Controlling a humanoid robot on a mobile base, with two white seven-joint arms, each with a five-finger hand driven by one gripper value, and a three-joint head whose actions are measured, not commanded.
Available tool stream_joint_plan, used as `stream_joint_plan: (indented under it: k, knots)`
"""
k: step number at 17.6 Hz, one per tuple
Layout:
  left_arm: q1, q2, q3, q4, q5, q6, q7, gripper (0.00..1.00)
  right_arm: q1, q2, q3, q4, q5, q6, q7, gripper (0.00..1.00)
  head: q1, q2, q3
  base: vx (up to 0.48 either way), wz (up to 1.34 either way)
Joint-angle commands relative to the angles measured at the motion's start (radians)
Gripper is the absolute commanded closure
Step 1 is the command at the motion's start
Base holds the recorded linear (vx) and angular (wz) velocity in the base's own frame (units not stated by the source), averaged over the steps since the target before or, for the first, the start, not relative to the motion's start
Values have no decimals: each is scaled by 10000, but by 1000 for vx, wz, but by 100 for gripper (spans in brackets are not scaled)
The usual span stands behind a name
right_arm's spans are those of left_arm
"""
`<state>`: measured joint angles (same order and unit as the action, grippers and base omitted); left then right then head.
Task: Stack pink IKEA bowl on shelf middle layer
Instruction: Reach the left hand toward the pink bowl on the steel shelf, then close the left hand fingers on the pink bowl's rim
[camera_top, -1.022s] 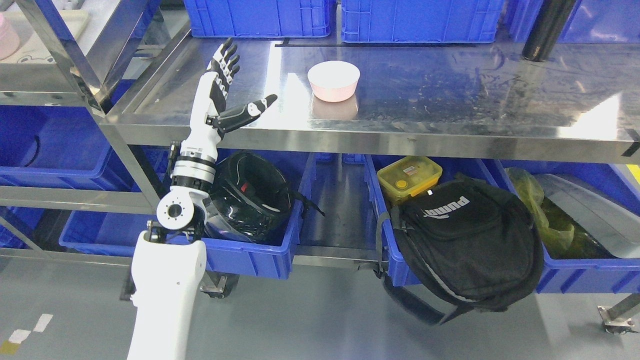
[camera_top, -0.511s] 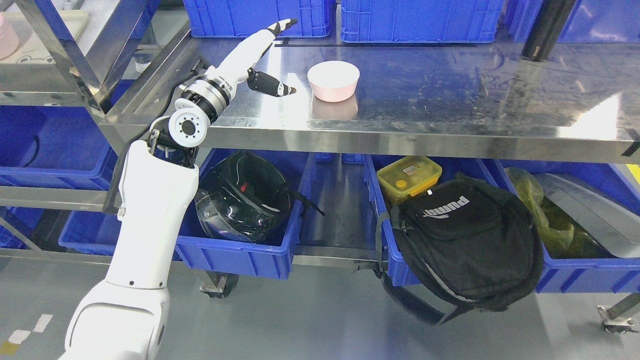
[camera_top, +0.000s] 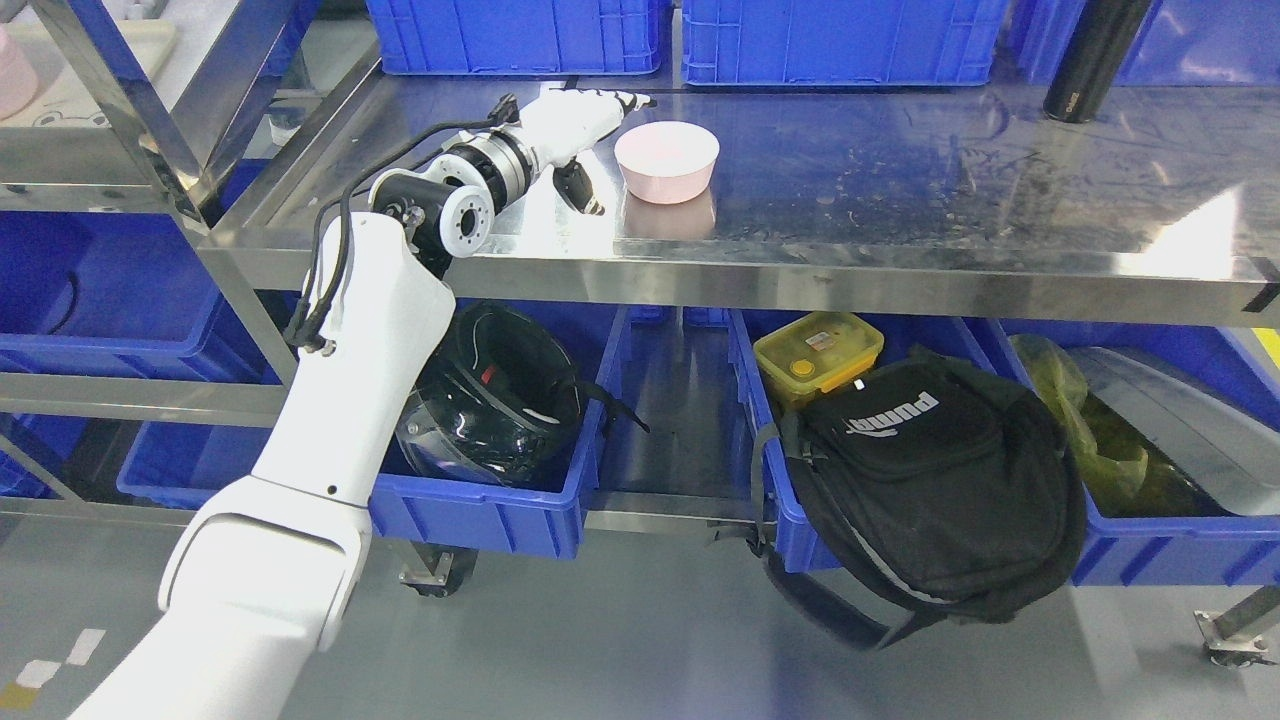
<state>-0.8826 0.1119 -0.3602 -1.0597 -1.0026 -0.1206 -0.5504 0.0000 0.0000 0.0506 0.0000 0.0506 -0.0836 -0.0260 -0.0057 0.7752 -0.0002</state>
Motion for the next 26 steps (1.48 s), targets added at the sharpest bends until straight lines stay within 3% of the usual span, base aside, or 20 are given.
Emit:
stream_joint_plan:
  k: [1, 3, 6, 14, 17, 26]
  knots:
    - [-1082, -944, -1046, 3201, -757, -52, 12, 23, 215, -174, 0, -175, 0, 7, -1, 0, 0, 0, 0, 0, 0]
    - [-1266, -944, -1046, 3447, -757, -37, 27, 33, 215, -174, 0, -175, 0, 7, -1, 0, 0, 0, 0, 0, 0]
    - [-1574, -944, -1061, 4076, -757, -22, 42, 37, 215, -174, 0, -175, 0, 7, -1, 0, 0, 0, 0, 0, 0]
    - [-2264, -944, -1168, 5657, -742, -83, 196, 37, 215, -174, 0, -175, 0, 7, -1, 0, 0, 0, 0, 0, 0]
    - [-2264, -944, -1215, 6009, -712, -114, 898, 38, 215, -174, 0, -175, 0, 7, -1, 0, 0, 0, 0, 0, 0]
    - [-2264, -944, -1215, 6026, 24, -880, 1530, 41, 215, -174, 0, -175, 0, 7, -1, 0, 0, 0, 0, 0, 0]
